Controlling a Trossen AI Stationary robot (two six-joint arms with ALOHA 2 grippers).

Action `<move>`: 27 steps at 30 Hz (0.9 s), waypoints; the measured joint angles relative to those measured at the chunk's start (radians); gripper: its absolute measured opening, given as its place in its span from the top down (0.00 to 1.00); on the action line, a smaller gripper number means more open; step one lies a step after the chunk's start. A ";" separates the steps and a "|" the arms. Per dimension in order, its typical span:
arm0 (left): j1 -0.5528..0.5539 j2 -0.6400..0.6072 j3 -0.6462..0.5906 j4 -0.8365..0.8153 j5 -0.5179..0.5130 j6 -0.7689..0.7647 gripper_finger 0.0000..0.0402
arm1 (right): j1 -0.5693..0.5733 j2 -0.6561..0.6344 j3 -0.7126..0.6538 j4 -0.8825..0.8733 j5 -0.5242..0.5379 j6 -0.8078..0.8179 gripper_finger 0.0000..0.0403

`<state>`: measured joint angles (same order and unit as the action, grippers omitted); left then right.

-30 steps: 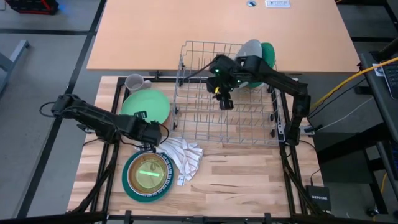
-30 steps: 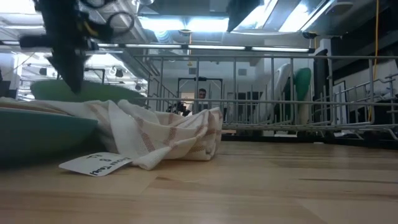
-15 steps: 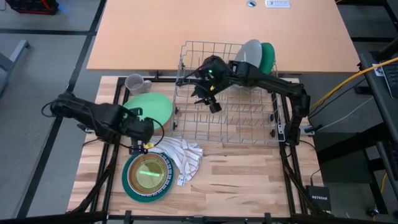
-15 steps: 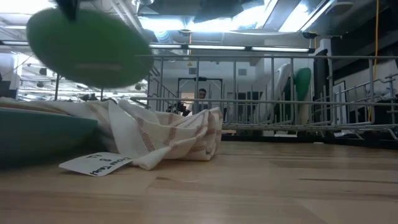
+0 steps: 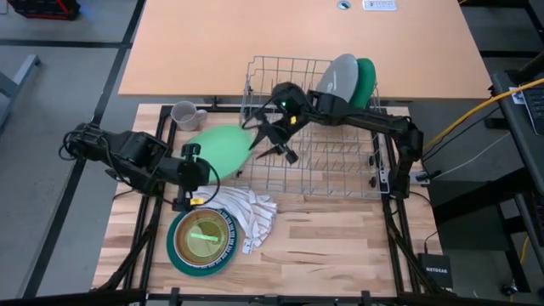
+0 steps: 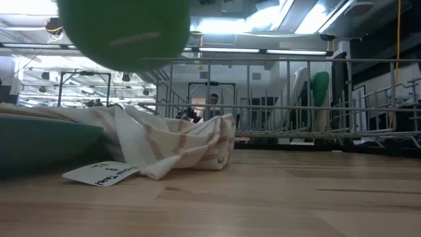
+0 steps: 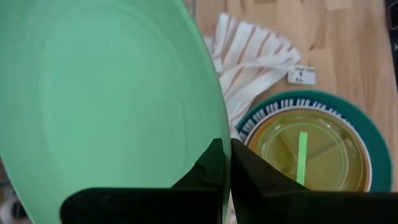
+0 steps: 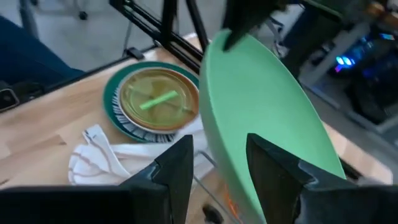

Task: Sort dishes
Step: Put the light green plate into the dish rack

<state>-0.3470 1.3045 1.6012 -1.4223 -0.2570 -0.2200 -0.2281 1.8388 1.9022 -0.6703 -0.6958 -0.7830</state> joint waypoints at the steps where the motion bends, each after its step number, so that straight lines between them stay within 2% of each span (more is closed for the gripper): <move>1: 0.000 0.000 0.000 0.012 0.000 0.020 1.00 | 0.014 0.004 0.000 0.002 0.009 -0.015 0.62; 6: 0.000 0.000 0.001 0.049 0.000 0.064 1.00 | 0.070 0.023 0.000 0.022 0.059 -0.038 0.62; 12: 0.000 0.000 0.001 0.073 0.002 0.082 1.00 | 0.117 0.050 0.000 0.011 0.228 -0.039 0.62; 15: 0.000 0.000 0.001 0.075 0.003 0.100 1.00 | 0.127 0.057 0.000 -0.007 0.277 -0.039 0.63; 19: 0.001 0.000 0.001 0.073 0.003 0.124 1.00 | 0.131 0.060 0.000 -0.020 0.295 -0.023 0.71; 25: 0.001 -0.001 0.001 0.061 -0.009 0.163 0.99 | 0.133 0.060 0.000 -0.026 0.278 -0.002 0.92; 27: 0.003 -0.001 0.001 0.061 -0.021 0.165 0.97 | 0.133 0.059 0.001 -0.027 0.277 -0.002 0.92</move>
<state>-0.3435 1.3033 1.6020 -1.3611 -0.2778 -0.0553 -0.0948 1.8980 1.9030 -0.6970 -0.4187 -0.7853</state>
